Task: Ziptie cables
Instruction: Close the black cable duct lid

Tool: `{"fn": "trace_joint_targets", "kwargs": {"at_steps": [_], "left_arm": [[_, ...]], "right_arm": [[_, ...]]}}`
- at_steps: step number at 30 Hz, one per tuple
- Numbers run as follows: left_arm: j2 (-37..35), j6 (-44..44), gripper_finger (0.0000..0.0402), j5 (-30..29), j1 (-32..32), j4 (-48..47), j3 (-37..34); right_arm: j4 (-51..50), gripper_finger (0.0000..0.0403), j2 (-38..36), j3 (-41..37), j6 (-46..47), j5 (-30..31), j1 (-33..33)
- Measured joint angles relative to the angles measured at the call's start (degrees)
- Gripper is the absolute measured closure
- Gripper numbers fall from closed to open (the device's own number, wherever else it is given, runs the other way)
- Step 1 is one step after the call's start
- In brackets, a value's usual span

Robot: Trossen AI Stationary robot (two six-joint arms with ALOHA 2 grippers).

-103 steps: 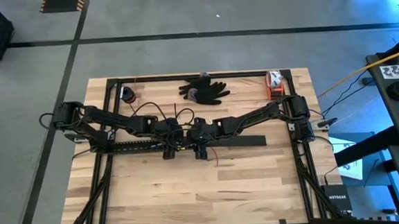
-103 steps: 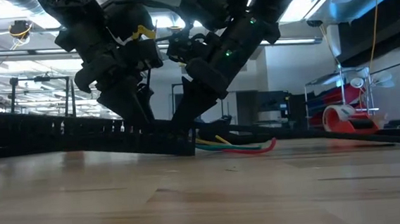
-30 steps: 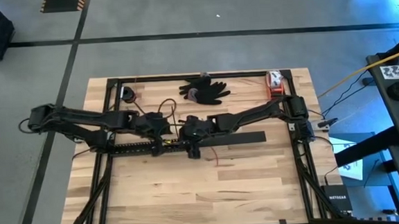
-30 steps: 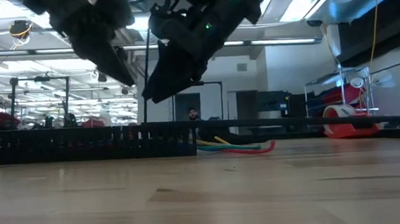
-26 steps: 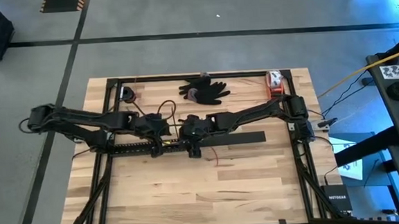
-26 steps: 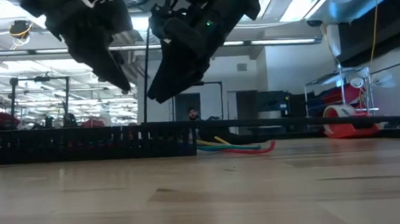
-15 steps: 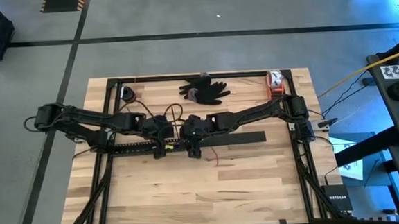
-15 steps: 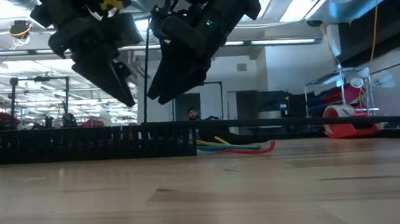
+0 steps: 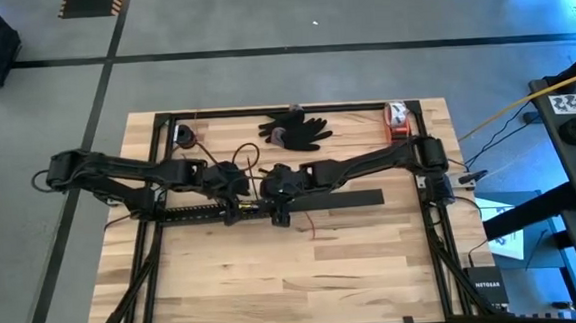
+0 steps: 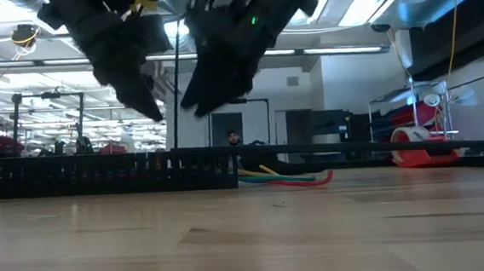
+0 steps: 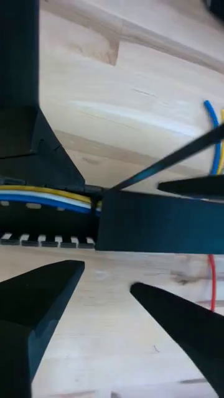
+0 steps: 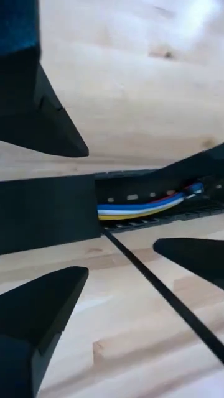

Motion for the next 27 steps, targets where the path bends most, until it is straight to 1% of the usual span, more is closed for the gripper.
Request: {"fn": "trace_joint_targets", "kwargs": {"at_steps": [3, 6, 9, 13, 16, 19, 22, 25, 27], "left_arm": [[-1.3, -2.4, 0.0205, 0.0, 0.0, -0.2, 1.4], [-2.3, -4.3, 0.0205, -0.1, 0.0, 0.5, 1.8], [-2.3, -5.3, 0.0205, -0.2, 0.0, 3.0, 1.8], [-2.3, -3.3, 0.0205, -0.2, 0.3, 3.9, 1.8], [-2.3, -4.6, 0.0197, -0.3, 0.1, 3.9, 1.8], [-2.3, -5.7, 0.0164, -0.1, -0.2, 3.8, 1.9], [-2.3, -7.2, 0.0116, -0.1, -0.2, 4.0, 2.7], [-2.3, -5.0, 0.0067, -0.4, -0.2, 3.3, 2.8], [-2.7, -4.8, 0.0043, 0.5, -0.6, 1.1, 2.8]], "right_arm": [[-1.8, 0.0107, -3.2, 0.0, -0.5, 0.0, 0.0], [-2.1, 0.0107, -5.8, 0.1, -1.4, 2.4, 0.0], [-0.1, 0.0107, -6.3, 0.1, -1.5, 4.5, 0.0], [1.1, 0.0107, -6.3, 0.1, -1.1, 4.9, 0.0], [0.7, 0.0107, -6.3, 0.1, 0.2, 6.4, 0.0], [0.8, 0.0107, -6.3, 0.1, 0.2, 7.0, 0.0], [0.9, 0.0107, -6.3, 0.1, 0.3, 7.1, 0.0], [0.5, 0.0107, -6.3, 0.1, 0.3, 7.1, 0.0], [0.5, 0.0107, -6.3, 0.1, 0.3, 7.1, 0.0]]}}
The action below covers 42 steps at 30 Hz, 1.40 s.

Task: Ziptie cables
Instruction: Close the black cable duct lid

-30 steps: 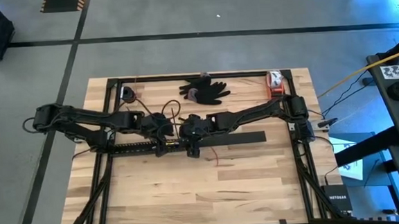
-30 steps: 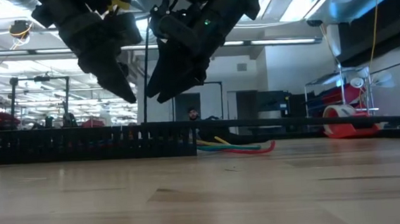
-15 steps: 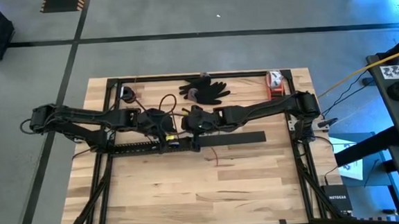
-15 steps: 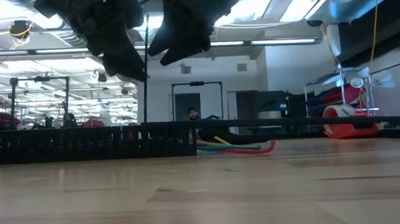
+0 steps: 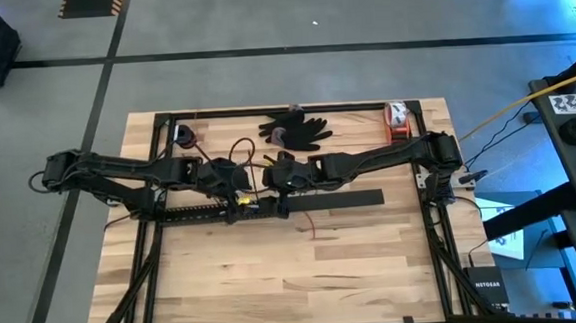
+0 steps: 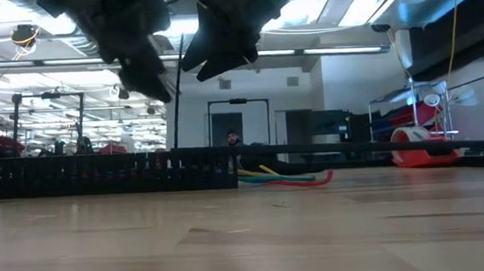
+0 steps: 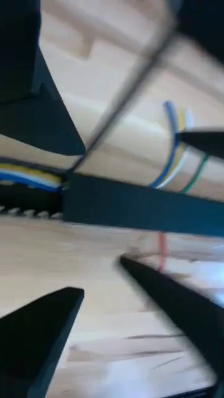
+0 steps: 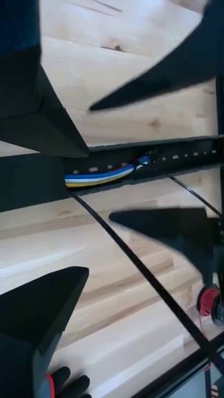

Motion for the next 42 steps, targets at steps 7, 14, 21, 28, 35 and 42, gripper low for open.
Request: {"fn": "trace_joint_targets", "kwargs": {"at_steps": [7, 14, 21, 28, 35, 42], "left_arm": [[0.7, -2.3, 0.0025, 0.6, -1.5, -4.2, -0.7], [1.6, 4.0, 0.0031, -1.8, -2.2, 1.7, -6.7], [1.6, 8.2, 0.0043, -2.2, -2.1, 18.2, -16.3], [2.5, 10.2, 0.0043, -2.4, -2.2, 25.8, -21.0], [8.4, 10.6, 0.0044, -3.6, -2.2, 33.8, -21.4], [11.4, 9.8, 0.0076, -4.1, -2.2, 36.7, -21.4]], "right_arm": [[-0.8, 0.0107, 0.0, 0.0, -0.3, -1.1, 0.0], [0.0, 0.0107, 1.2, -2.3, -0.1, -5.3, 0.0], [3.1, 0.0107, 2.0, -6.5, 2.8, -7.1, 0.0], [8.7, 0.0107, 2.6, -8.7, 4.2, -8.2, 0.0], [11.9, 0.0107, 4.4, -8.6, 4.2, -8.1, 0.0], [11.4, 0.0107, 4.6, -8.8, 4.2, -8.2, 0.0]]}}
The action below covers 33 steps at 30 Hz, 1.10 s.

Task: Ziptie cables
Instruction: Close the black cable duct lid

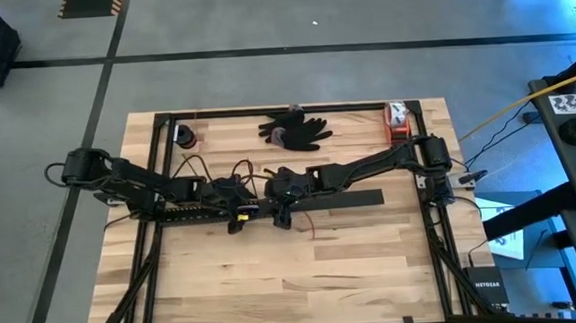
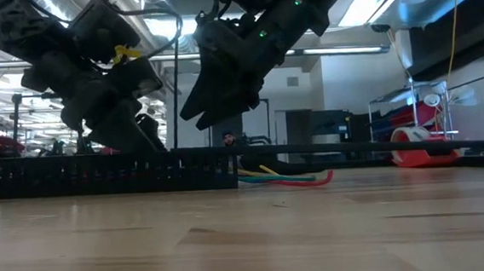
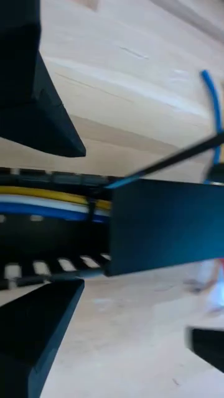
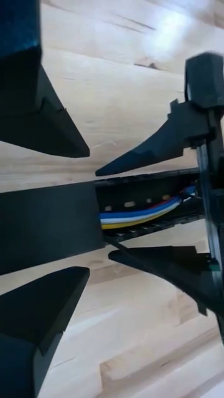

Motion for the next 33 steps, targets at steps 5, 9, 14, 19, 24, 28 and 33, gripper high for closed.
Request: {"fn": "trace_joint_targets", "kwargs": {"at_steps": [5, 9, 14, 19, 24, 28, 33], "left_arm": [[0.8, 0.0, 0.0109, 0.0, 0.0, 2.6, 0.0], [0.8, 0.1, 0.0132, 0.1, 0.0, 2.4, -0.3], [0.8, -0.3, 0.0163, 0.0, 0.1, 3.2, -1.3], [0.8, -0.8, 0.0166, 0.0, 0.1, 3.3, -1.4], [0.8, -1.3, 0.0166, 0.0, 0.0, 3.2, -1.4], [0.8, -1.3, 0.0166, 0.0, 0.1, 3.3, -1.4], [0.8, -1.3, 0.0166, 0.0, 0.0, 3.4, -1.5]], "right_arm": [[0.0, 0.0107, 0.2, 0.0, -0.2, 0.0, 0.0], [0.0, 0.0107, 0.2, 0.0, -1.3, 0.0, 0.0], [-1.1, 0.0107, 0.2, 0.0, -4.6, -1.7, 0.0], [-2.4, 0.0107, 2.1, -0.1, -4.9, -1.1, 0.0], [0.0, 0.0107, 3.7, 0.1, -5.1, 1.2, 0.0], [-1.0, 0.0107, 4.7, 0.0, -6.2, 2.1, 0.0], [-0.5, 0.0112, 5.5, -0.1, -6.3, 1.4, 0.0]]}}
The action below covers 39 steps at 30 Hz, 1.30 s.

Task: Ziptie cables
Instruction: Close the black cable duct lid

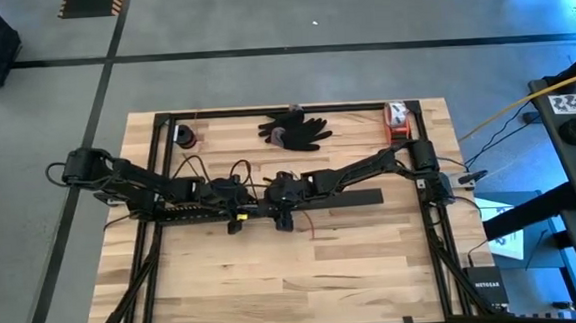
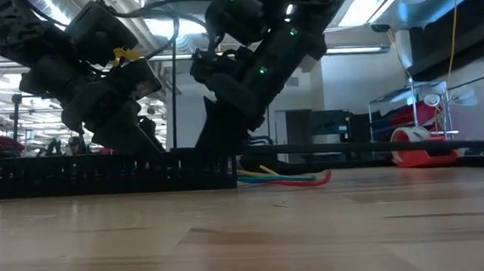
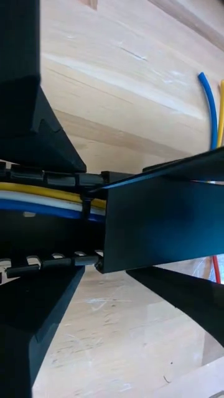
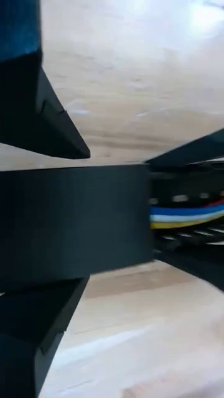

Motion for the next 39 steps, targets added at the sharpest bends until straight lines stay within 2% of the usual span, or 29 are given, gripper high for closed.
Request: {"fn": "trace_joint_targets", "kwargs": {"at_steps": [2, 5, 6, 15, 23, 31, 35, 39], "left_arm": [[0.0, 0.0, 0.0166, 0.0, 0.0, 0.0, 0.0], [0.0, 0.1, 0.0166, 0.5, 0.0, 0.0, 0.0], [0.0, 0.2, 0.0166, 0.6, 0.0, 0.0, 0.0], [0.0, 1.9, 0.0166, 0.6, -0.1, -0.2, -0.1], [0.1, 2.5, 0.0166, 0.4, -0.7, -1.5, -0.3], [0.1, 3.7, 0.0166, 0.7, -0.8, -2.1, -0.2], [0.1, 5.0, 0.0166, 1.2, -0.8, -2.2, -0.1], [0.1, 3.4, 0.0148, 1.9, 0.0, -4.3, 0.8]], "right_arm": [[1.2, 0.0131, 0.0, 0.0, 0.0, -0.3, 0.0], [2.1, 0.0181, 0.0, 0.0, -0.1, -1.3, 0.0], [2.7, 0.0186, 0.4, 0.0, -0.1, -1.3, 0.0], [7.8, 0.0186, 2.1, 0.1, 2.7, -1.3, 0.0], [5.9, 0.0186, 6.2, 5.4, 2.1, -2.2, 0.3], [5.2, 0.0186, 6.6, 6.3, 0.4, -1.8, 0.7], [10.5, 0.0186, 8.2, 6.9, -1.4, -2.0, 1.2], [10.0, 0.0184, 8.4, 7.7, -0.5, -2.4, 1.2]]}}
